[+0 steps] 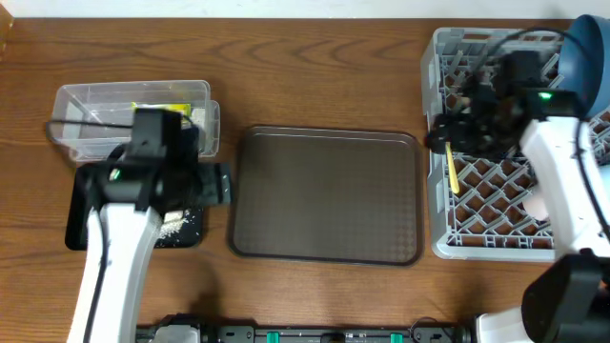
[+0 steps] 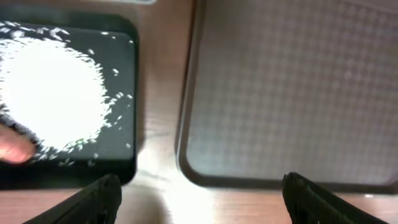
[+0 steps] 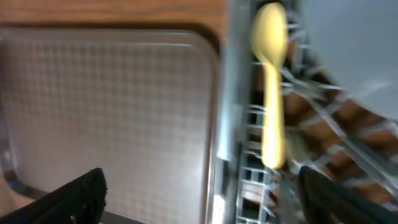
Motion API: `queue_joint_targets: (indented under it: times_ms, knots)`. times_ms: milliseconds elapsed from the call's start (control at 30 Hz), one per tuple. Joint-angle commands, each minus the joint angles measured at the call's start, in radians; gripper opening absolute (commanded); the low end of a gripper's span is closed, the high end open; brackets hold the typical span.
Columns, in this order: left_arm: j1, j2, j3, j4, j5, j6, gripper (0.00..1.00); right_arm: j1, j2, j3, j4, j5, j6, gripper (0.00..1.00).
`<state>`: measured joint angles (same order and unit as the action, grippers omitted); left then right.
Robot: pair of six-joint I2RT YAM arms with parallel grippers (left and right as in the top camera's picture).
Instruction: Sort waste into correct bins and load items into the dishwasher rack
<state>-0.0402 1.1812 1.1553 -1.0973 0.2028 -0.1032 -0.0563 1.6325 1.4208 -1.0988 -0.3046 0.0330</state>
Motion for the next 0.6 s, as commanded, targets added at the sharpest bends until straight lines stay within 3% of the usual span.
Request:
queue_joint_targets:
  times_ms: [0,167,333,567]
  knots:
    - [0.002,-0.135,0.001,-0.008,-0.013,0.029,0.84,-0.034,-0.097,0.014,-0.032,-0.013,-0.071,0.99]
    - [0.002,-0.389,-0.080,0.037,-0.011,0.058,0.84,-0.066,-0.247,-0.078,-0.007,0.014,-0.092,0.99]
    - [0.002,-0.644,-0.132,0.040,-0.012,0.057,0.88,-0.068,-0.559,-0.320,0.155,0.058,-0.092,0.99]
    - [0.002,-0.776,-0.134,0.050,-0.012,0.058,0.93,-0.068,-0.931,-0.515,0.177,0.072,-0.090,0.99]
